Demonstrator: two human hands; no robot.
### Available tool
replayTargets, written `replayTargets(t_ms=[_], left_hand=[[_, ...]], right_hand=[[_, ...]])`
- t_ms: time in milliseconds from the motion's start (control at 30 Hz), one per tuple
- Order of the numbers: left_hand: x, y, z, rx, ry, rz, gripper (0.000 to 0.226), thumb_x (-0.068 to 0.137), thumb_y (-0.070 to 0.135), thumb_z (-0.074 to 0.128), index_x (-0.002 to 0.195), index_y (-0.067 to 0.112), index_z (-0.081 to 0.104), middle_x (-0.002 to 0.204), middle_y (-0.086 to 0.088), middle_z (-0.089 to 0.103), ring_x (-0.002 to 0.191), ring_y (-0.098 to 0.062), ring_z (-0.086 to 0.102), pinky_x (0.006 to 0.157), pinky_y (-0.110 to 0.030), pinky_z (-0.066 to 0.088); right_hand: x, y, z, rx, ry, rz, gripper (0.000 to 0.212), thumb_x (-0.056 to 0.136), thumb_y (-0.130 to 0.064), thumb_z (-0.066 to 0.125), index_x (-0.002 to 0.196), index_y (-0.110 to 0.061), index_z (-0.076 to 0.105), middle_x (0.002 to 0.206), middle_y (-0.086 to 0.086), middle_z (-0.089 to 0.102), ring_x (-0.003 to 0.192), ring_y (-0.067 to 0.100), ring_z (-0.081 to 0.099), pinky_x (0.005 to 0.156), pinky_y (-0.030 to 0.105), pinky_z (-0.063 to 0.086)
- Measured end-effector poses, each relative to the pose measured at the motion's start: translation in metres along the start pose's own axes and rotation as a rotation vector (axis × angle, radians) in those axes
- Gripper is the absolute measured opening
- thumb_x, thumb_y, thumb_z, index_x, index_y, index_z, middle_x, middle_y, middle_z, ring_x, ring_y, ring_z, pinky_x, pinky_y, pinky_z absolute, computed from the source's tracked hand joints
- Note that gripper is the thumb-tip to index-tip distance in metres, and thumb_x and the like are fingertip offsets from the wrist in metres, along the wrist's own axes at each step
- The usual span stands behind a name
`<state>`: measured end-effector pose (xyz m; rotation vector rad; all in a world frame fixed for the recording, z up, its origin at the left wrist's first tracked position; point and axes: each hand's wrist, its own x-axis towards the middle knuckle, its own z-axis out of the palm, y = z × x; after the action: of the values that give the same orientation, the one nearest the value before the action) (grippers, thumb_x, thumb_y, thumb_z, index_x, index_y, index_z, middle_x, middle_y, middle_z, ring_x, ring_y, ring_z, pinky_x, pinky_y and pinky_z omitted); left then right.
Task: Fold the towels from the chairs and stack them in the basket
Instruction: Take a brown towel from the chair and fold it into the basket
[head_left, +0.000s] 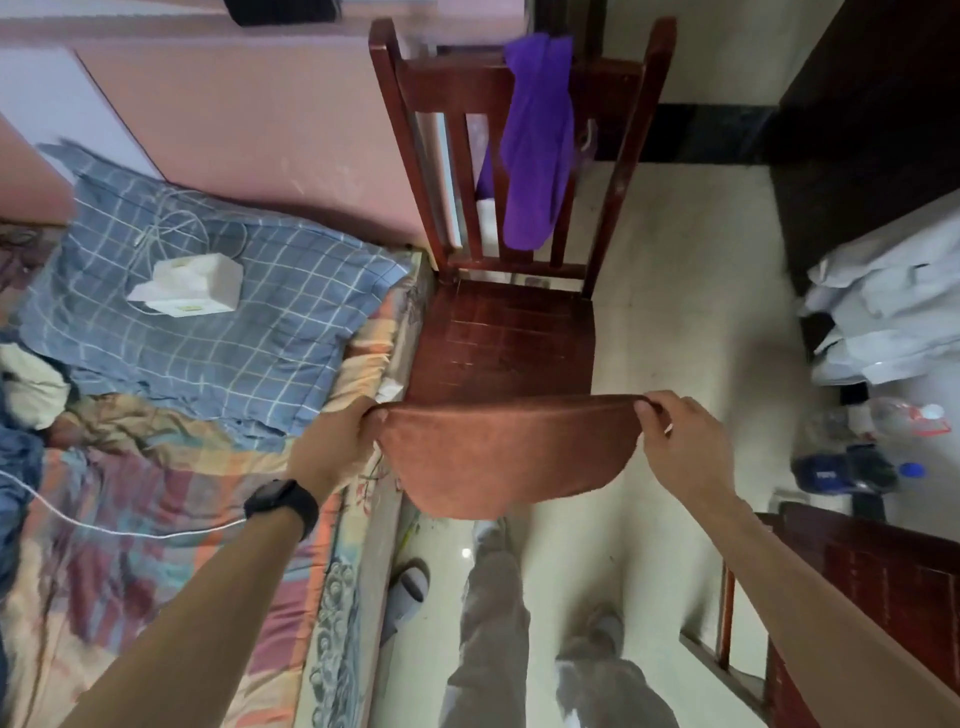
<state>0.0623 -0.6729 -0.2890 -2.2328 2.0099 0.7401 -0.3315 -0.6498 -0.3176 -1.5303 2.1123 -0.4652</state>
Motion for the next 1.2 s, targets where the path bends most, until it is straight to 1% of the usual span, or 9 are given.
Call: replayTargets(t_ms=[200, 300, 367, 500, 600, 667, 800, 1067, 1200], left_hand=[[0.188, 0.020, 0.061, -0.537, 0.152, -0.247, 0.025, 0.101, 0.033, 0.045, 0.086, 0.019, 0.061, 0.069, -0.002, 0.069, 0.059, -0.022, 0.065, 0.065, -0.039, 0.057], [0.272, 0.004, 0.108, -0.718, 0.154, -0.311, 0.040, 0.091, 0.054, 0.041, 0.093, 0.020, 0.062, 0.081, -0.009, 0.074, 0.069, -0.031, 0.070, 0.067, -0.047, 0.060], [0.303, 0.006, 0.126, -0.820, 0.111, -0.345, 0.038, 0.098, 0.045, 0.040, 0.096, 0.015, 0.064, 0.085, -0.013, 0.075, 0.063, -0.026, 0.070, 0.056, -0.037, 0.057], [0.336, 0.015, 0.149, -1.022, 0.065, -0.293, 0.016, 0.104, 0.028, 0.046, 0.117, 0.025, 0.055, 0.110, -0.005, 0.071, 0.078, -0.018, 0.072, 0.068, -0.033, 0.057], [0.323, -0.003, 0.178, -0.948, -0.106, -0.229, 0.059, 0.100, 0.020, 0.055, 0.150, 0.041, 0.032, 0.143, 0.000, 0.055, 0.122, -0.015, 0.058, 0.106, -0.039, 0.047], [0.286, -0.014, 0.197, -0.693, -0.098, -0.226, 0.066, 0.095, 0.017, 0.059, 0.150, 0.041, 0.032, 0.146, -0.004, 0.051, 0.131, -0.018, 0.050, 0.111, -0.040, 0.041], [0.199, -0.020, 0.226, -0.544, 0.149, -0.502, 0.051, 0.089, 0.012, 0.060, 0.138, 0.010, 0.046, 0.132, -0.021, 0.050, 0.126, -0.039, 0.042, 0.106, -0.043, 0.033], [0.155, -0.029, 0.265, -0.666, 0.105, -0.748, 0.055, 0.084, 0.006, 0.057, 0.136, 0.012, 0.042, 0.138, -0.016, 0.037, 0.116, -0.033, 0.044, 0.092, -0.033, 0.033], [0.161, -0.038, 0.264, -0.642, 0.060, -0.743, 0.039, 0.089, 0.014, 0.064, 0.125, 0.008, 0.051, 0.119, -0.013, 0.060, 0.109, -0.033, 0.057, 0.085, -0.029, 0.037]], right_hand=[[0.149, -0.019, 0.117, 0.567, 0.045, 0.407, 0.006, 0.102, -0.028, 0.052, 0.102, -0.026, 0.057, 0.084, -0.004, 0.074, 0.060, 0.020, 0.073, 0.073, 0.044, 0.062], [0.209, -0.017, 0.170, 0.691, 0.094, 0.488, 0.006, 0.102, -0.026, 0.053, 0.097, -0.029, 0.056, 0.093, 0.006, 0.075, 0.061, 0.019, 0.073, 0.060, 0.038, 0.059], [0.237, -0.012, 0.194, 0.743, 0.115, 0.525, 0.007, 0.102, -0.025, 0.055, 0.096, -0.029, 0.057, 0.099, 0.011, 0.075, 0.064, 0.018, 0.073, 0.056, 0.032, 0.054], [0.265, 0.003, 0.219, 0.717, 0.101, 0.482, 0.031, 0.100, -0.027, 0.055, 0.130, -0.034, 0.058, 0.118, -0.006, 0.072, 0.090, 0.010, 0.071, 0.084, 0.028, 0.057], [0.235, 0.015, 0.231, 0.610, -0.050, 0.437, 0.069, 0.100, -0.021, 0.055, 0.157, -0.042, 0.022, 0.142, -0.019, 0.051, 0.107, 0.003, 0.064, 0.078, 0.005, 0.047], [0.189, 0.028, 0.241, 0.530, -0.064, 0.519, 0.072, 0.098, -0.024, 0.061, 0.158, -0.032, 0.022, 0.148, -0.009, 0.051, 0.123, 0.011, 0.059, 0.095, 0.012, 0.043], [0.092, 0.058, 0.259, 0.391, -0.025, 0.765, 0.068, 0.094, -0.036, 0.067, 0.150, -0.014, 0.037, 0.147, 0.007, 0.051, 0.136, 0.026, 0.048, 0.113, 0.042, 0.039], [0.039, 0.088, 0.280, 0.464, -0.265, 0.857, 0.027, 0.094, -0.028, 0.068, 0.117, -0.017, 0.060, 0.118, 0.003, 0.070, 0.108, 0.025, 0.066, 0.104, 0.046, 0.048], [0.043, 0.097, 0.279, 0.483, -0.281, 0.878, 0.029, 0.090, -0.033, 0.073, 0.110, -0.013, 0.065, 0.084, 0.000, 0.076, 0.081, 0.025, 0.075, 0.088, 0.051, 0.059]])
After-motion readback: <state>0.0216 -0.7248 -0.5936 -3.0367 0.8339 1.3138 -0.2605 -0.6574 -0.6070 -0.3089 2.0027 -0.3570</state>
